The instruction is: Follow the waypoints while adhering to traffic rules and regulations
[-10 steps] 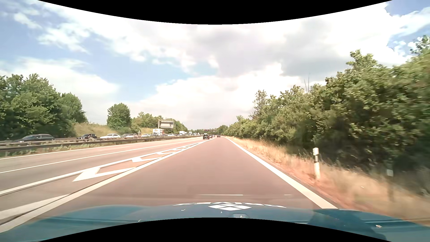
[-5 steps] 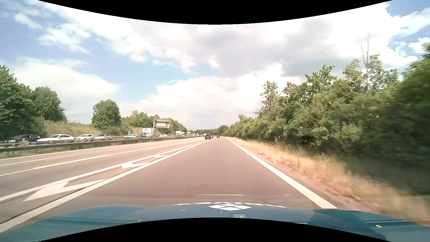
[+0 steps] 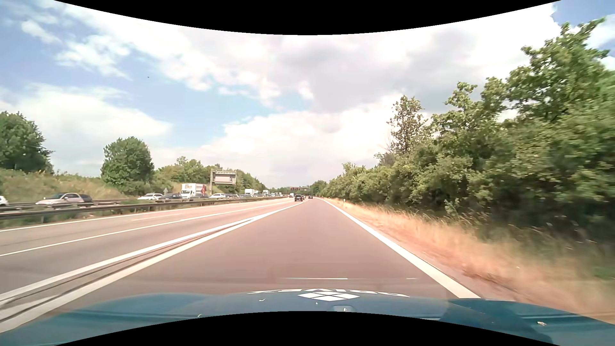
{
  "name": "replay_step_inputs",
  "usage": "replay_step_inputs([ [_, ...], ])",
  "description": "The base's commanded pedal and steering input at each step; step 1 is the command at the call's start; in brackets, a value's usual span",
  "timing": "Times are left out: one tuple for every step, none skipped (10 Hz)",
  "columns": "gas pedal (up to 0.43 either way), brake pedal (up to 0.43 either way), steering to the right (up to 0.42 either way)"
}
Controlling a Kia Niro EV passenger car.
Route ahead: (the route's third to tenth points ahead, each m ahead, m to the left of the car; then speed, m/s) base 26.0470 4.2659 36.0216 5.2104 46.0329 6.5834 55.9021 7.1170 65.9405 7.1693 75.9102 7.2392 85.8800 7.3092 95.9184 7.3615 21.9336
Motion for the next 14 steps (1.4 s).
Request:
replay_step_inputs([
  [1.0,0.0,-0.003],
  [1.0,0.0,-0.003],
  [1.0,0.0,-0.003],
  [1.0,0.0,-0.003],
  [1.0,0.0,-0.004],
  [1.0,0.0,-0.005],
  [1.0,0.0,-0.005],
  [1.0,0.0,-0.006],
  [1.0,0.0,-0.006],
  [1.0,0.0,-0.006],
  [1.0,0.0,-0.006],
  [1.0,0.0,-0.006],
  [1.0,0.0,-0.006],
  [1.0,0.0,-0.007],
])
